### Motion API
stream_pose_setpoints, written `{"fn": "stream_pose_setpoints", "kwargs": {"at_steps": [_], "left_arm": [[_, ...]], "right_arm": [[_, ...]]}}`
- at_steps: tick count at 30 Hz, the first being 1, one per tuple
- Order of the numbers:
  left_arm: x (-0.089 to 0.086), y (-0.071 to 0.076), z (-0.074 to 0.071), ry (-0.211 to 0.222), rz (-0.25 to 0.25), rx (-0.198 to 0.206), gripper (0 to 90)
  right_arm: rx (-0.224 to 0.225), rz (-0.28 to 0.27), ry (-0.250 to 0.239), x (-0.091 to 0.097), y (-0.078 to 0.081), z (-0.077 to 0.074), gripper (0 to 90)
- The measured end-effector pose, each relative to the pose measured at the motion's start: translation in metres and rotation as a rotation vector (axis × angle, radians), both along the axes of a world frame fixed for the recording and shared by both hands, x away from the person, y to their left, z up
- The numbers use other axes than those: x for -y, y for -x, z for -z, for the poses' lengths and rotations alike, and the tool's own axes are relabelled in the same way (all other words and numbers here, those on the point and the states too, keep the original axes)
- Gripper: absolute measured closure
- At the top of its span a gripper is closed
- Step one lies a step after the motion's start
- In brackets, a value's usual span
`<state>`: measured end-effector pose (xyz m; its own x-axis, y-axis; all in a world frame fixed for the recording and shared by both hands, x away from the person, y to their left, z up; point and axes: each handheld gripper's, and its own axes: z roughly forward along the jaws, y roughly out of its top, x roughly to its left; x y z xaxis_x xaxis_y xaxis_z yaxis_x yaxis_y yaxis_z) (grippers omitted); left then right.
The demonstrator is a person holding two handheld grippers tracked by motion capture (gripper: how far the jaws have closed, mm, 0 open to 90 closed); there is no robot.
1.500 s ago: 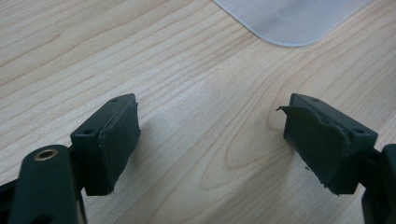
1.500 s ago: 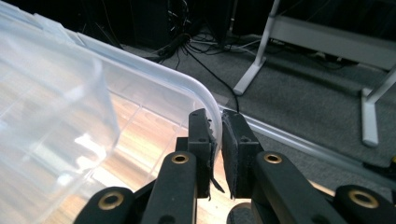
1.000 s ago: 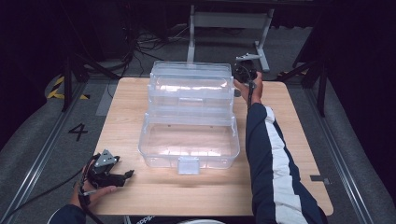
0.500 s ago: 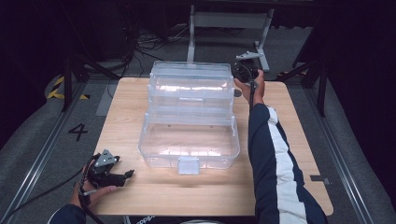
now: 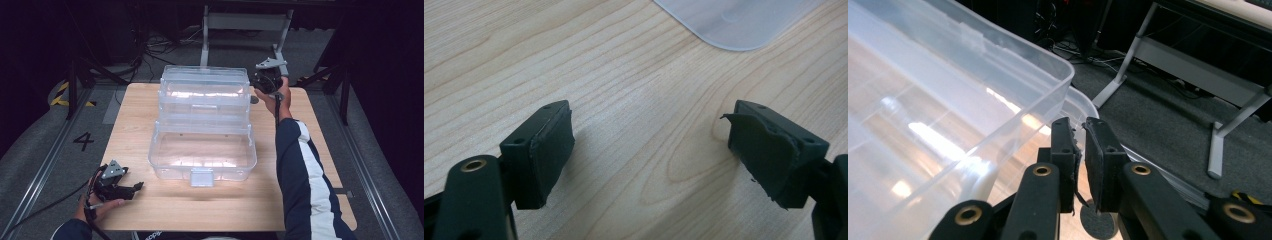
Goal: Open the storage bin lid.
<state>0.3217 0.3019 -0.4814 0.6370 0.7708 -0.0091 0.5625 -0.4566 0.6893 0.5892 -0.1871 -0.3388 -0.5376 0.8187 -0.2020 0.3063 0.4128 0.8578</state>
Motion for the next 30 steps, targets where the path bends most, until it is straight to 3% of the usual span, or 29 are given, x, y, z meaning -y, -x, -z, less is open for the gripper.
{"fn": "stream_pose_setpoints", "kwargs": {"at_steps": [6,15,30], "left_arm": [[0.0,0.0,0.0,0.0,0.0,0.001,18.7],[0.0,0.0,0.0,0.001,-0.004,-0.005,18.7],[0.001,0.001,0.0,0.0,-0.009,-0.005,18.7]], "right_arm": [[0.022,-0.036,0.009,0.003,0.016,-0.004,83.0],[0.023,-0.045,0.032,0.016,0.035,-0.002,83.0],[0.036,-0.131,0.086,0.038,0.083,0.001,81.6]]}}
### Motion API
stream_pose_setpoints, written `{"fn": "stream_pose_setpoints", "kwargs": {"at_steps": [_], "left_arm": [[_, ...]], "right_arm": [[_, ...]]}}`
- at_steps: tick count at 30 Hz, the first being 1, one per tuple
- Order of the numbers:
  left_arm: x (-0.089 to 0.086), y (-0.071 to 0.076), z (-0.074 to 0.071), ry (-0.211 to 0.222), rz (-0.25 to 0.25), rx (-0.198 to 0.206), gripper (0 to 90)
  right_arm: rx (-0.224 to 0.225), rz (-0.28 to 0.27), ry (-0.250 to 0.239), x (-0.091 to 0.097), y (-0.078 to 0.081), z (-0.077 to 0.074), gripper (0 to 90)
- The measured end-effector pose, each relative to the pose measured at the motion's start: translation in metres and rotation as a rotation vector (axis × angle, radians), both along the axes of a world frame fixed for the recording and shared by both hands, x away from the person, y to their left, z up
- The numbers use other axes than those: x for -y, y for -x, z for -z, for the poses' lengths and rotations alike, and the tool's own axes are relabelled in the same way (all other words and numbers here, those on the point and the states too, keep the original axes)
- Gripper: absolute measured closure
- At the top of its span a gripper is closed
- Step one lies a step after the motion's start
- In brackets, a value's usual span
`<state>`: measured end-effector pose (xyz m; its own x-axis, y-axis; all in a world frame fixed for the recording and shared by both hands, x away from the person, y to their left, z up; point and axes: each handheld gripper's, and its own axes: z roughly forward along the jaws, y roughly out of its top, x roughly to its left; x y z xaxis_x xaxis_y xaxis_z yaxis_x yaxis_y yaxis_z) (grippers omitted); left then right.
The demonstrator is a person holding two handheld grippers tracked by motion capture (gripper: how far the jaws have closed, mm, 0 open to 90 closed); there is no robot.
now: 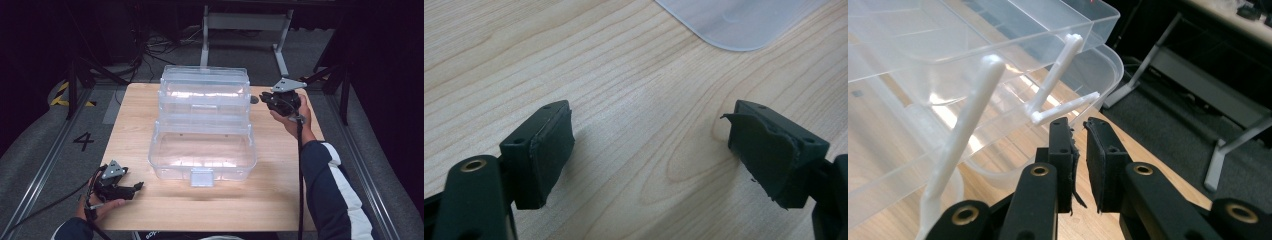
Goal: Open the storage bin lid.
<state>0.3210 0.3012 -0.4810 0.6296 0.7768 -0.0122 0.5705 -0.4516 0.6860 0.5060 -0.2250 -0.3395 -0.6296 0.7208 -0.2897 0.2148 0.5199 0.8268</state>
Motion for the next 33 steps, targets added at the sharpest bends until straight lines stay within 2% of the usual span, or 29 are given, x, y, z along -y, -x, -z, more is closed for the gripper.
{"fn": "stream_pose_setpoints", "kwargs": {"at_steps": [6,15,22,33], "left_arm": [[0.0,0.0,0.0,0.0,-0.001,-0.001,18.7],[0.0,0.0,0.0,-0.003,-0.003,0.014,18.7],[-0.001,0.0,0.0,-0.008,-0.002,0.009,18.7],[-0.001,0.0,0.0,-0.012,-0.003,0.008,18.7]], "right_arm": [[-0.007,-0.026,0.021,0.004,0.013,0.002,80.9],[-0.001,-0.061,0.02,0.01,0.032,0.003,80.0],[-0.006,-0.093,0.036,0.016,0.05,0.009,79.0],[-0.024,-0.098,0.023,0.033,0.068,0.02,76.4]]}}
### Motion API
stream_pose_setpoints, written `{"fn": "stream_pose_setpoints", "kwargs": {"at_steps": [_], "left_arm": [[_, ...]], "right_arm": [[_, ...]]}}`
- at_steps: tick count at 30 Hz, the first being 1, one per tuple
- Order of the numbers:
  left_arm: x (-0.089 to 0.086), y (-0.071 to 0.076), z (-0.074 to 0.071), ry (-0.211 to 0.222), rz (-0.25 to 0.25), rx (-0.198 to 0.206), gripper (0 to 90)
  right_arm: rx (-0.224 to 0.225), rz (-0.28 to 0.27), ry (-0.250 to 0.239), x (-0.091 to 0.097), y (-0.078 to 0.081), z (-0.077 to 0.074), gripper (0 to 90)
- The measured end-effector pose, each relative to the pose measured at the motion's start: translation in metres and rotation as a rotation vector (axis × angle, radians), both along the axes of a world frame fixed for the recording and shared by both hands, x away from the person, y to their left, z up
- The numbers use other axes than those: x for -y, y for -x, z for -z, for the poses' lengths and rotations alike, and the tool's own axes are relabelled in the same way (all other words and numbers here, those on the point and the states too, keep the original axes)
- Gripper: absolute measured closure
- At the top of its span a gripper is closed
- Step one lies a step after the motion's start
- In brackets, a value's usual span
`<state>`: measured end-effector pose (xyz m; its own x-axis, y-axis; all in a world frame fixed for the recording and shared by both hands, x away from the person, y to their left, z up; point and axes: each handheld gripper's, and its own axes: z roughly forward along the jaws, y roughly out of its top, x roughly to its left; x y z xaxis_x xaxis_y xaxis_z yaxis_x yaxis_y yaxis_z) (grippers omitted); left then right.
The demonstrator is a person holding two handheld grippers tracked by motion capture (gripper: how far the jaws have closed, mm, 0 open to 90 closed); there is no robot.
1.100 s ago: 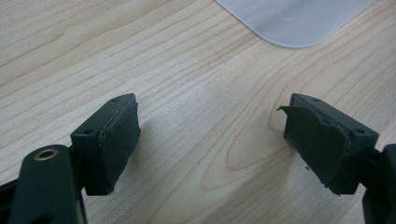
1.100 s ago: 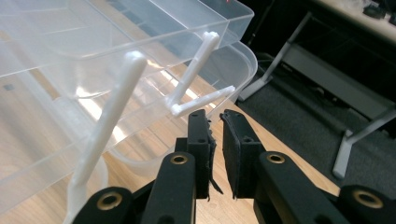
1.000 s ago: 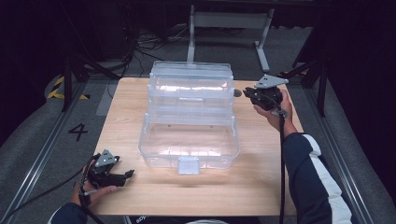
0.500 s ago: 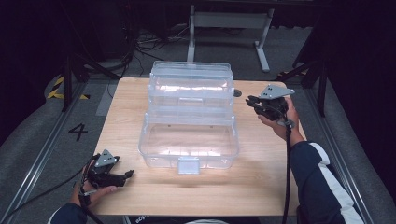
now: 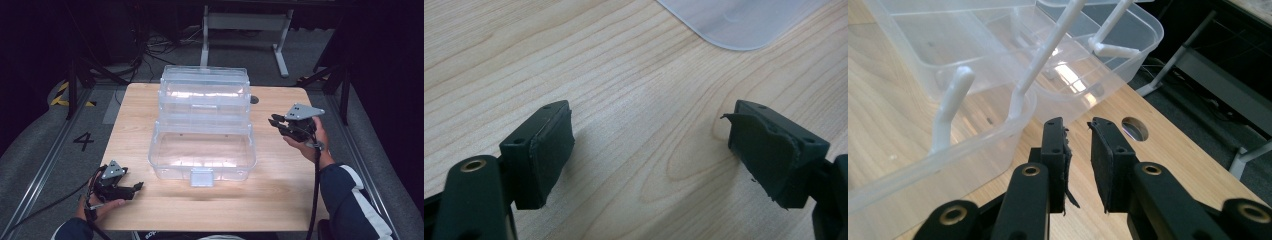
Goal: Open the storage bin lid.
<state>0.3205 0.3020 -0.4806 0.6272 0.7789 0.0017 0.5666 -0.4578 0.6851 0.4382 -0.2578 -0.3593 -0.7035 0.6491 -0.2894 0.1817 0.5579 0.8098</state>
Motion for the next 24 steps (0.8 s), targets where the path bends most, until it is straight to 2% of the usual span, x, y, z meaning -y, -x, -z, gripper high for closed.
{"fn": "stream_pose_setpoints", "kwargs": {"at_steps": [12,16,24], "left_arm": [[0.0,0.0,0.0,0.0,0.0,0.0,18.6],[0.0,0.0,0.0,0.0,0.0,0.0,18.7],[0.0,0.0,0.0,0.001,-0.001,0.0,18.7]], "right_arm": [[-0.013,-0.002,0.002,0.016,0.017,0.013,71.9],[-0.035,-0.002,-0.002,0.02,0.022,0.019,68.5],[-0.044,0.014,0.001,0.03,0.034,0.031,60.1]]}}
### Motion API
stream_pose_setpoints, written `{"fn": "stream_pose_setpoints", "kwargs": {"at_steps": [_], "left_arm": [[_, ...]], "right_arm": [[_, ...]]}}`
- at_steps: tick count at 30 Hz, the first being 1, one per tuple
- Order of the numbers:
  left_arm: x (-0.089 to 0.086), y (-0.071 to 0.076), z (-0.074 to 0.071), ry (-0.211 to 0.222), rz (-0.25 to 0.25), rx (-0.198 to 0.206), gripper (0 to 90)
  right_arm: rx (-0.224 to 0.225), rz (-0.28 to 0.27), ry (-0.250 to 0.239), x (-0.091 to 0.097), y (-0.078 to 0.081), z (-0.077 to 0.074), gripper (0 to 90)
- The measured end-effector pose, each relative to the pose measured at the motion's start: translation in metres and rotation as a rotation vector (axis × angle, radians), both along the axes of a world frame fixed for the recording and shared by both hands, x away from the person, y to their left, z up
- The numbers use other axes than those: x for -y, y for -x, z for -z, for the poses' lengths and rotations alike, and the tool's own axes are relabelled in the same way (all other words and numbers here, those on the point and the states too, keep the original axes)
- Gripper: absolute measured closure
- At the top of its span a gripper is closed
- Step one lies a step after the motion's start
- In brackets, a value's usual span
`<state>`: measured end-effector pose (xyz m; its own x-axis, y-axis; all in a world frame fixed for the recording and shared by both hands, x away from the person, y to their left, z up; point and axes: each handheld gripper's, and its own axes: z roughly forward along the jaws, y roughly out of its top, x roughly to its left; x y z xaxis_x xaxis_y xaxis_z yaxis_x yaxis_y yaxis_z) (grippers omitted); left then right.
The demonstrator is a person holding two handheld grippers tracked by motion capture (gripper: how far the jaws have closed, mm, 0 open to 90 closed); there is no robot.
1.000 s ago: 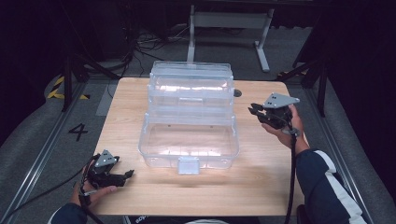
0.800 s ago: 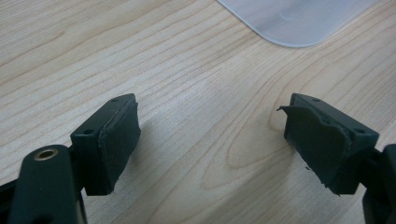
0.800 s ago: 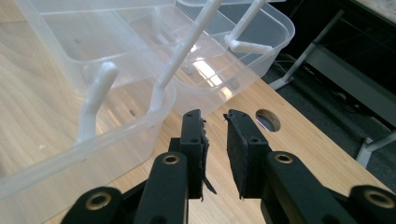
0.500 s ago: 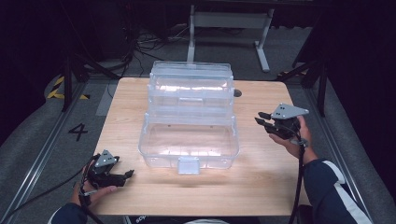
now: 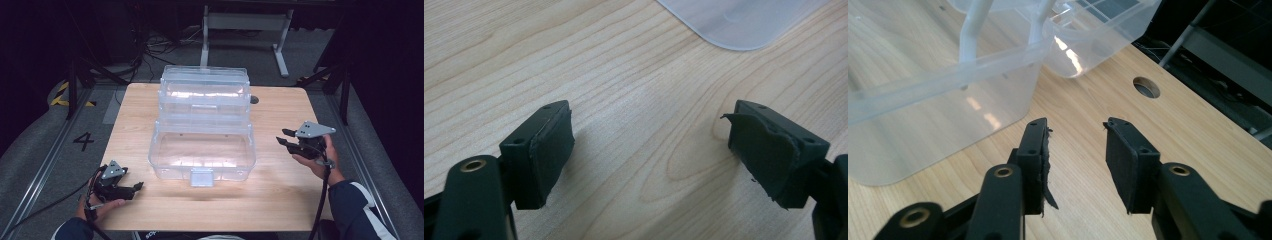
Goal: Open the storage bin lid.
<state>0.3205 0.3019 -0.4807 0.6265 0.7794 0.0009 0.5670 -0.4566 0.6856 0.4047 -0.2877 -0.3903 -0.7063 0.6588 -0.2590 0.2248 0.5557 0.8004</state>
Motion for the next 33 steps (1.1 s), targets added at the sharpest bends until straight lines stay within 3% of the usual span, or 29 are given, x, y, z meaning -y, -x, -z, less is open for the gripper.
{"fn": "stream_pose_setpoints", "kwargs": {"at_steps": [11,17,26,33], "left_arm": [[0.0,-0.001,0.001,0.009,0.002,0.005,18.4],[0.0,-0.001,0.001,0.01,0.001,0.006,18.3],[0.0,-0.001,0.001,0.011,0.001,0.002,18.3],[0.0,-0.001,0.001,0.012,0.002,-0.004,18.0]], "right_arm": [[-0.029,0.068,-0.003,0.018,0.017,0.019,43.4],[-0.053,0.087,-0.013,0.026,0.025,0.03,39.7],[-0.127,0.101,-0.016,0.04,0.038,0.053,34.3],[-0.168,0.133,-0.06,0.053,0.047,0.068,34.3]]}}
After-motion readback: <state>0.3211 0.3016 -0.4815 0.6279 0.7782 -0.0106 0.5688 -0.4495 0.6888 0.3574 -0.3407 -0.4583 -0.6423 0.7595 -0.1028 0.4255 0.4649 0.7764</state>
